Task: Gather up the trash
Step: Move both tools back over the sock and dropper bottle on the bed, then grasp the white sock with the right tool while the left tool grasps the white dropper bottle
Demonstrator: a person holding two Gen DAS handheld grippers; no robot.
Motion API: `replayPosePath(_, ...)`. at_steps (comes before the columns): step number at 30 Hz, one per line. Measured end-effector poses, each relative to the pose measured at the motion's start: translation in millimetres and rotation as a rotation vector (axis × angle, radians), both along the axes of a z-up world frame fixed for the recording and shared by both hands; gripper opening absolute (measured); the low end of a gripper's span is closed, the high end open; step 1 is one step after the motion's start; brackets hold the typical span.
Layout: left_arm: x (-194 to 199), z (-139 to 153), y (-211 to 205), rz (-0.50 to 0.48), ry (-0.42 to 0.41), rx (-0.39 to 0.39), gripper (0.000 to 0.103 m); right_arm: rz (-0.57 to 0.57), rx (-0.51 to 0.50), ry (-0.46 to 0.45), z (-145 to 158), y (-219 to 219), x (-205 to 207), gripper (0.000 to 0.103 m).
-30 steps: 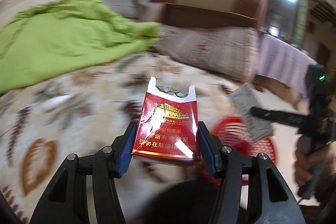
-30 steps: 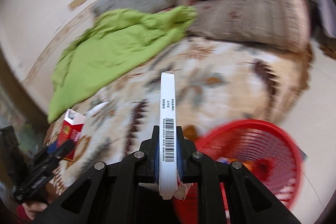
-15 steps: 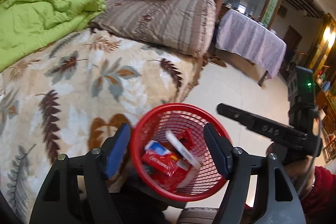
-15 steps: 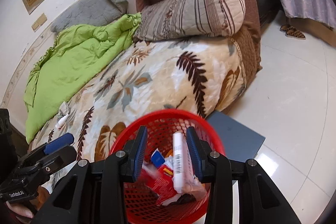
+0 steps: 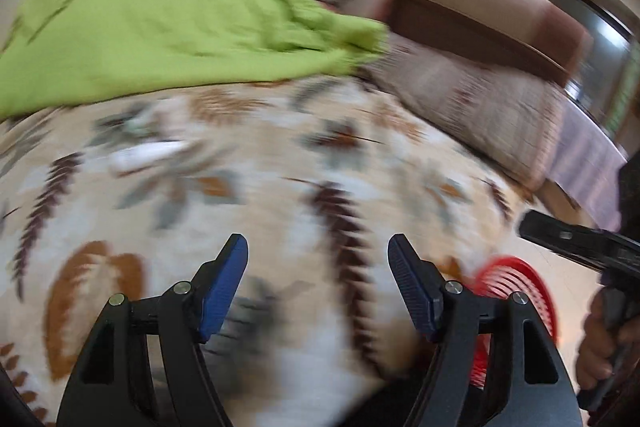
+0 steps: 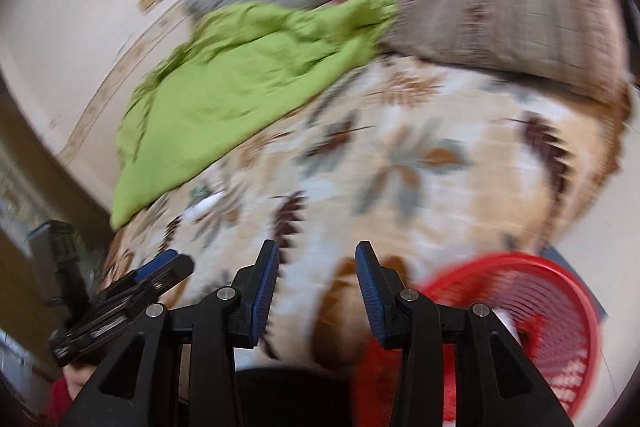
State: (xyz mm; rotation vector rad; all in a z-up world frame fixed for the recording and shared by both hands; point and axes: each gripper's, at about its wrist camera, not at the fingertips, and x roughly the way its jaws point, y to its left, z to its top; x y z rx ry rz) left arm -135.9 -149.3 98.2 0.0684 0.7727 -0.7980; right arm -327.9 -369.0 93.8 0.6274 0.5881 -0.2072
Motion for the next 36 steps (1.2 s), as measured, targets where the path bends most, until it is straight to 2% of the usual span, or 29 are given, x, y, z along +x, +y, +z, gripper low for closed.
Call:
replayPosePath(4, 56.2, -11.8, 37.3, 0.138, -0.016, 0.034, 0.072, 0.112, -0.009, 0.009, 7.7, 29.6, 65.2, 0.051)
replayPosePath(6, 79.1, -15.5, 51.3, 0.169, -0.004, 0.033, 0.072, 0.156, -0.023, 0.015, 9.0, 43.1, 97.8, 0.051)
replayPosePath(9, 111.9, -21.2, 70.2, 0.223, 0.018, 0.017, 0.072, 0.234, -0.072, 0.022, 10.5, 62.9, 160.4, 0.051)
replayPosePath(11, 124.6, -25.8, 86.7, 0.263, 0.017, -0.023, 0.071, 0.272, -0.091, 0.028, 8.9, 72.0, 200.6, 0.052)
replayPosePath(13, 134.4, -32.6, 92.8, 0.276, 0.019, -0.031, 0.071, 0.300, -0.105, 0.042, 3.8, 80.0, 245.4, 0.057)
replayPosePath(15, 144.4, -34.5, 91.7, 0.266, 0.000, -0.016, 0.072, 0.321, -0.082, 0.048, -4.8, 85.6, 290.9, 0.067)
replayPosePath(18, 153.2, -32.9, 91.6, 0.260, -0.033, -0.019, 0.072, 0.330, -0.065, 0.061, -18.3, 92.0, 349.4, 0.068)
replayPosePath(22, 165.4, -39.5, 96.4, 0.270, 0.022, -0.041, 0.072, 0.309, -0.033, 0.117, -45.4, 96.5, 412.5, 0.068)
replayPosePath(25, 169.1, -42.2, 96.5, 0.262, 0.041, -0.041, 0.072, 0.304, 0.007, 0.152, -65.9, 94.2, 442.4, 0.068)
replayPosePath(26, 170.0, -42.9, 97.0, 0.263, 0.041, -0.038, 0.072, 0.312, 0.021, 0.162, -70.7, 93.1, 448.4, 0.064)
replayPosePath(27, 171.2, -44.3, 98.0, 0.264, 0.045, -0.036, 0.072, 0.311, 0.036, 0.166, -75.3, 92.0, 451.6, 0.052)
replayPosePath(28, 172.1, -46.0, 99.1, 0.268, 0.055, -0.035, 0.072, 0.306, 0.055, 0.167, -79.4, 90.2, 453.2, 0.048)
replayPosePath(30, 176.3, -49.9, 103.4, 0.284, 0.095, -0.048, 0.072, 0.294, 0.055, 0.167, -83.3, 88.8, 448.6, 0.030)
replayPosePath(36, 183.2, -58.2, 122.2, 0.326, 0.241, -0.156, 0.071, 0.268, 0.106, 0.176, -88.4, 89.1, 400.6, 0.023)
